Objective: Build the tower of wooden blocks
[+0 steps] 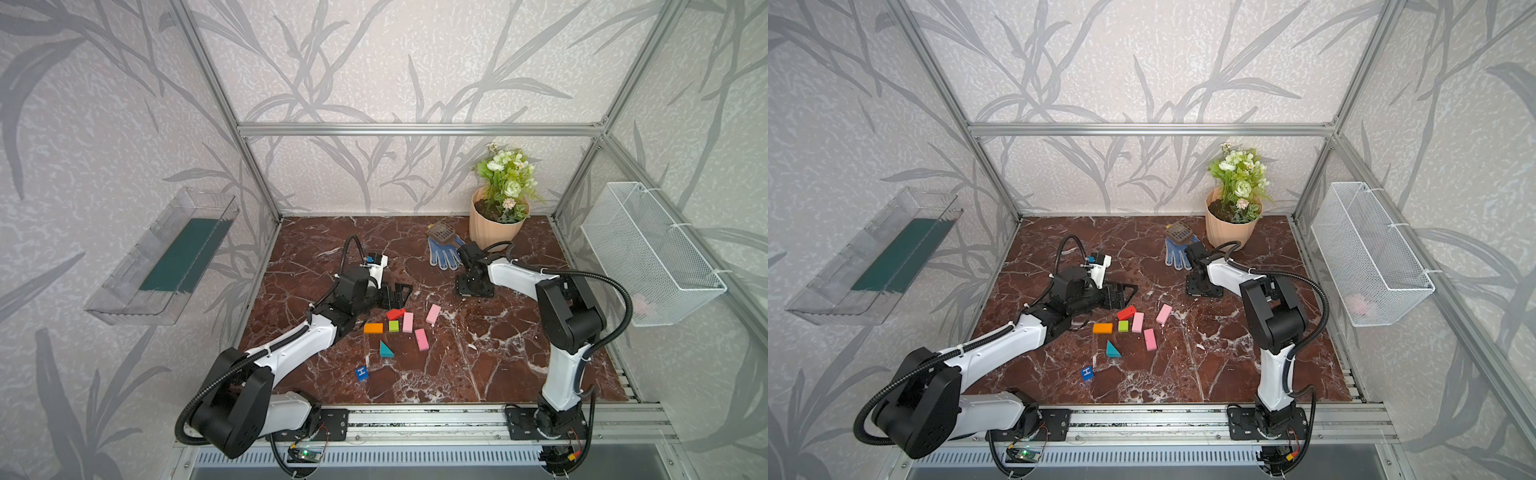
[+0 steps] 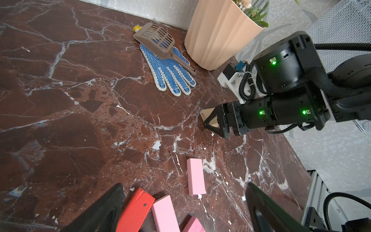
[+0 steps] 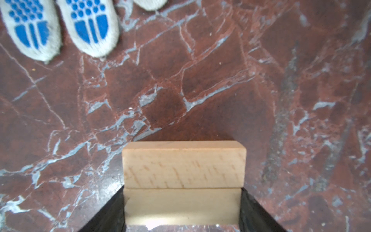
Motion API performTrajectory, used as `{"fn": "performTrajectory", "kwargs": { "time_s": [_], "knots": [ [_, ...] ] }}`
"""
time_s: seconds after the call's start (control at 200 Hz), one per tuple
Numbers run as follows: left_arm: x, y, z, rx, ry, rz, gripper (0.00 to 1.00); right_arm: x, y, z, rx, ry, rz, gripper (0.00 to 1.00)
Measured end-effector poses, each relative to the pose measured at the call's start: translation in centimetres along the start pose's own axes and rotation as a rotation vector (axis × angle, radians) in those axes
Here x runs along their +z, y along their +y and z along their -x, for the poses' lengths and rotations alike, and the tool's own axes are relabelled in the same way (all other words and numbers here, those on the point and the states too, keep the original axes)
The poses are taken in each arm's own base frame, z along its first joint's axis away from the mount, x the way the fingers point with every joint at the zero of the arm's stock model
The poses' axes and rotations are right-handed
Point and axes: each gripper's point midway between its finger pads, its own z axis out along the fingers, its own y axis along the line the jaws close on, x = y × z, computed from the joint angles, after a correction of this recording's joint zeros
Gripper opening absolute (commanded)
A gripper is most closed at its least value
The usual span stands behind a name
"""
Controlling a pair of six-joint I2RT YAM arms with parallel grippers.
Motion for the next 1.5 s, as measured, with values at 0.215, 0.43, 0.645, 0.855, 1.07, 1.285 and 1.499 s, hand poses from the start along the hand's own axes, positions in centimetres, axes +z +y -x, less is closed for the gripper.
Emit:
{"fn": "performTrajectory", "kwargs": {
  "time_s": [0.215, 0.43, 0.645, 0.855, 1.07, 1.285, 1.499],
  "knots": [
    [0.0, 0.01, 0.0, 0.0, 0.0, 0.0, 0.96, 0.01, -0.02, 0.01, 0.001, 0.003, -0.002, 0.85],
    [0.0, 0.0, 0.0, 0.0, 0.0, 0.0, 0.96, 0.03, -0.01, 0.04, -0.001, 0.001, 0.0, 0.92],
    [0.0, 0.0, 0.0, 0.0, 0.0, 0.0, 0.96, 0.01, 0.01, 0.07, 0.0, 0.0, 0.0, 0.92],
    [0.0, 0.0, 0.0, 0.0, 0.0, 0.0, 0.96, 0.03, 0.03, 0.11, 0.002, 0.002, -0.001, 0.88],
    [0.0, -0.01, 0.01, 0.0, 0.0, 0.0, 0.96, 0.07, 0.02, 0.15, 0.006, 0.003, -0.004, 0.84],
    [0.0, -0.01, 0.0, 0.0, 0.0, 0.0, 0.96, 0.03, -0.18, 0.16, 0.012, 0.002, -0.015, 0.84],
    [0.0, -0.01, 0.0, 0.0, 0.0, 0.0, 0.96, 0.05, -0.19, 0.14, 0.013, 0.003, -0.016, 0.84]
  ]
}}
